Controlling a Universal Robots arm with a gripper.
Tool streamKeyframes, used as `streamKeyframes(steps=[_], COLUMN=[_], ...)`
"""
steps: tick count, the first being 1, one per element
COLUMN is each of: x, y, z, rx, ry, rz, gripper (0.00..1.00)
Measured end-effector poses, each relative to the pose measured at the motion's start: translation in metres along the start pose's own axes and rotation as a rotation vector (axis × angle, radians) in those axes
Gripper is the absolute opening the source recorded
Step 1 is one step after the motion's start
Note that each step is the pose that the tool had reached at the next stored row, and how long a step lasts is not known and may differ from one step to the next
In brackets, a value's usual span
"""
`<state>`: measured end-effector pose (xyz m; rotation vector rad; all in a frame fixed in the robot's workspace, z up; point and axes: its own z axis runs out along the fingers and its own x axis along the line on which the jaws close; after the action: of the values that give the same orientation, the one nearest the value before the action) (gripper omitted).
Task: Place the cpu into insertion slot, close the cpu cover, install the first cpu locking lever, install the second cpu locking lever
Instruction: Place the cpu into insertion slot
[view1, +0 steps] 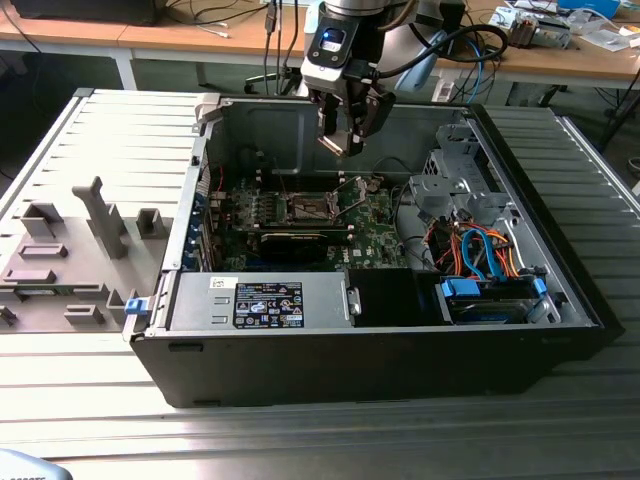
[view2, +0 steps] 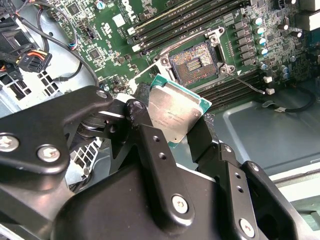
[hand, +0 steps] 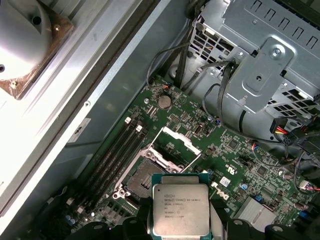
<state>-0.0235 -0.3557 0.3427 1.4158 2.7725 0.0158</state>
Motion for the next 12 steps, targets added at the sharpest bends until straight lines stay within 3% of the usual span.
streamKeyframes(steps=[12], x=[0.0000], y=[0.0000], z=[0.0000], rx=[0.0001], ry=[-0.0002], rz=[0.005], gripper=[0.55])
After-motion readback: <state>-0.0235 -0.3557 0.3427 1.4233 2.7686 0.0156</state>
